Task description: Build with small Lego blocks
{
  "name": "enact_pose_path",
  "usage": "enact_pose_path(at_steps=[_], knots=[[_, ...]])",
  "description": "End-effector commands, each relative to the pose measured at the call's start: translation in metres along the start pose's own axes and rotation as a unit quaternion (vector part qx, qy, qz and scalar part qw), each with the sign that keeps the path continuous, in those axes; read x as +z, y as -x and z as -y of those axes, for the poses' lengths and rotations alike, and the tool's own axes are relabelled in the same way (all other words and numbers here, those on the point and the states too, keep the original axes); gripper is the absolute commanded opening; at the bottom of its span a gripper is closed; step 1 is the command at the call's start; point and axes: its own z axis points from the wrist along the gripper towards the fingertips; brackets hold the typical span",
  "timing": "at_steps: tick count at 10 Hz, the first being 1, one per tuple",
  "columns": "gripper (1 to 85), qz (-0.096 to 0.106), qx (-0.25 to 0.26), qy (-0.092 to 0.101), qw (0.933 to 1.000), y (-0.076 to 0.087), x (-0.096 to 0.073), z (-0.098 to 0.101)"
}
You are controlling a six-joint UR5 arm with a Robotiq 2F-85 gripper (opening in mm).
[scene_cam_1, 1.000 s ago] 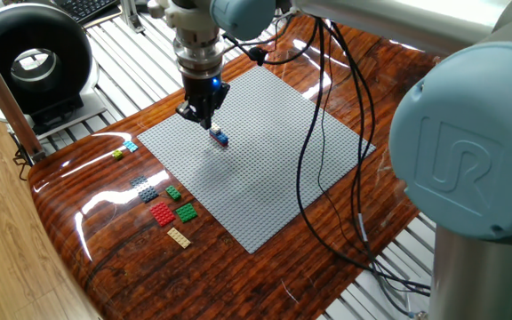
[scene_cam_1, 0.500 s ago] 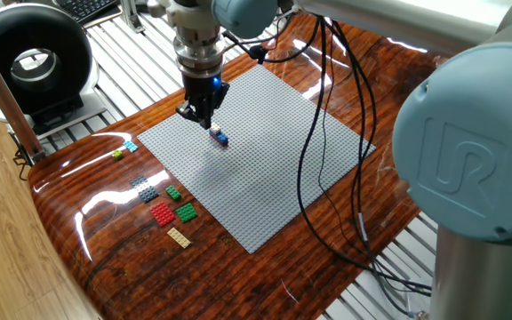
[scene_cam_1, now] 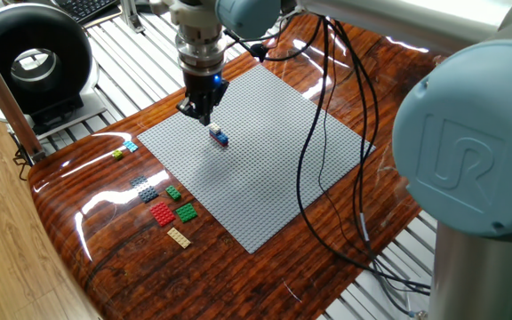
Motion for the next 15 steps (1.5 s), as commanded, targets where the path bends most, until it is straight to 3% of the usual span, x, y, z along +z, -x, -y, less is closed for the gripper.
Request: enact_pose_path(at_steps=[1,4,15], knots=[[1.3,0.006,-0.002,0.010,0.9999,0.003,0.005,0.006],[1.3,-0.004,0.012,0.010,0.9999,-0.008,-0.003,0.000],[1.3,0.000,0.004,0.005,1.0000,-0.005,0.004,0.008]])
